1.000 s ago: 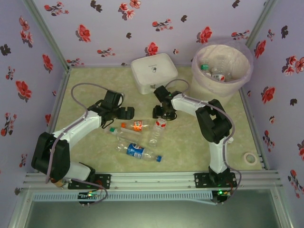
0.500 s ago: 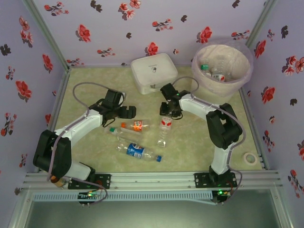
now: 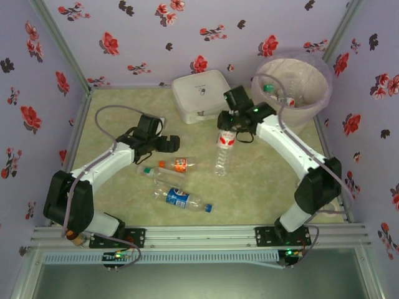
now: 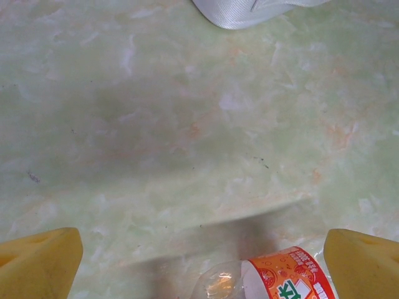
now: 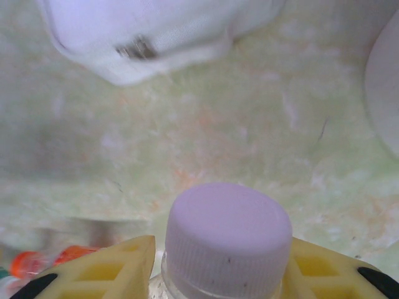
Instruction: Put the plastic bottles in the bin
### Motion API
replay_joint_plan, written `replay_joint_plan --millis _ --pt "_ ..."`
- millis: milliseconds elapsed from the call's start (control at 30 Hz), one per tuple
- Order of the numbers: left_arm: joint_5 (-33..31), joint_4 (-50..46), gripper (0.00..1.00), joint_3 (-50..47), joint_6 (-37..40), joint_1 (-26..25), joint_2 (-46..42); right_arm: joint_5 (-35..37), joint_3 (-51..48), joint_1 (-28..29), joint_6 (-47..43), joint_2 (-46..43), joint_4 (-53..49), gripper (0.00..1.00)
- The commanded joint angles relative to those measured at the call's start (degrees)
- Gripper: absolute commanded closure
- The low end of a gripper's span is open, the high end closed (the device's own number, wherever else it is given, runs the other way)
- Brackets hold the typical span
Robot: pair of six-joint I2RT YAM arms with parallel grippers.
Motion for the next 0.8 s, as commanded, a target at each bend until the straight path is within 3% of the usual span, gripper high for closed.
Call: replay_joint_plan --millis 0,200,267,433,533,767 --pt "0.8 1.6 0.00 -2.0 0.3 0.4 -1.4 1.3 7.3 -1.5 -3.6 -2.9 -5.3 0.95" --pt "2.0 2.0 0.00 -2.6 -1.4 0.4 -1.1 10.2 23.7 -4.8 -13.2 -4.8 -7.1 1.00" --pt "2.9 2.5 0.00 -2.7 -2.2 0.4 -0.8 9.6 31.1 -7.1 -15.3 -3.5 -8.1 1.00" --pt "3.6 3.3 0.00 -3.0 -3.4 0.4 -0.9 16.2 46.7 -12.3 -21.7 1.3 -9.8 1.00" --pt "3.1 3.5 0.00 -3.7 -3.8 0.4 -1.3 18.2 46.5 -16.8 -24.9 2.1 -4.5 1.00" --pt "2.8 2.0 0.00 -2.9 -3.5 0.4 -2.1 16.0 46.5 -27.0 -23.0 8.2 5.5 1.00"
